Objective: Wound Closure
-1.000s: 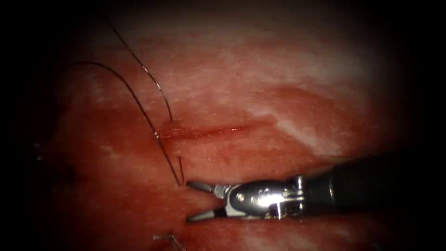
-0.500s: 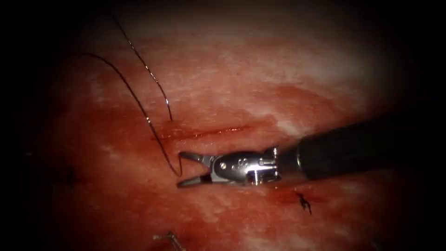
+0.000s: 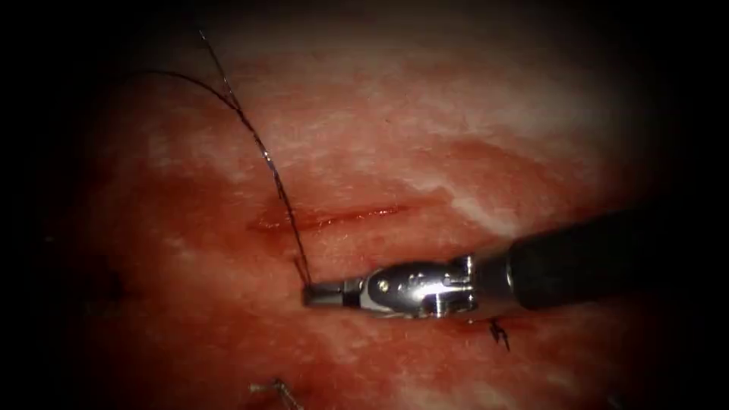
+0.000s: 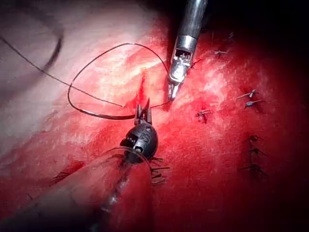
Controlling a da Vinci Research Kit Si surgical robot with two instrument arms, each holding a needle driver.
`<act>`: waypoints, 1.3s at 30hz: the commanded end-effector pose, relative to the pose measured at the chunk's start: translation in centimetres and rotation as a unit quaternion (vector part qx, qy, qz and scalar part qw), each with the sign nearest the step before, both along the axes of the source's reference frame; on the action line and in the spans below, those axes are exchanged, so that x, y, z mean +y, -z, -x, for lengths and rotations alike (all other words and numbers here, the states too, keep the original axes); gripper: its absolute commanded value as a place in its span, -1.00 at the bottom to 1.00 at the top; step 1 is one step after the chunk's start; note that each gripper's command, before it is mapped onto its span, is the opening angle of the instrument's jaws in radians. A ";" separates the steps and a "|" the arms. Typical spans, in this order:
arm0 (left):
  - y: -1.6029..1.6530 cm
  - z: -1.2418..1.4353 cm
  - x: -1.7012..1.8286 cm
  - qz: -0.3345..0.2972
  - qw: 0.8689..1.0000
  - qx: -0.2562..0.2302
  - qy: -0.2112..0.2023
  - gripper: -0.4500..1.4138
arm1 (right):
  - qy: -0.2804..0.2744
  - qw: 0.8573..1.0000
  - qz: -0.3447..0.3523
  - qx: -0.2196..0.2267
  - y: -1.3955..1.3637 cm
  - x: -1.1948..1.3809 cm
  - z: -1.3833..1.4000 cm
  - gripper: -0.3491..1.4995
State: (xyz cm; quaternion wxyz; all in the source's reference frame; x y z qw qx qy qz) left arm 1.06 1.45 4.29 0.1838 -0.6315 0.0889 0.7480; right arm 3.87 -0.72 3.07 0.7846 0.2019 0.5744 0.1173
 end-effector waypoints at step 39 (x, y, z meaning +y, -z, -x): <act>-0.12 0.13 -0.11 -0.009 1.000 0.002 0.008 -1.00 | -0.008 0.999 0.045 -0.003 -0.20 0.23 -0.33 -1.00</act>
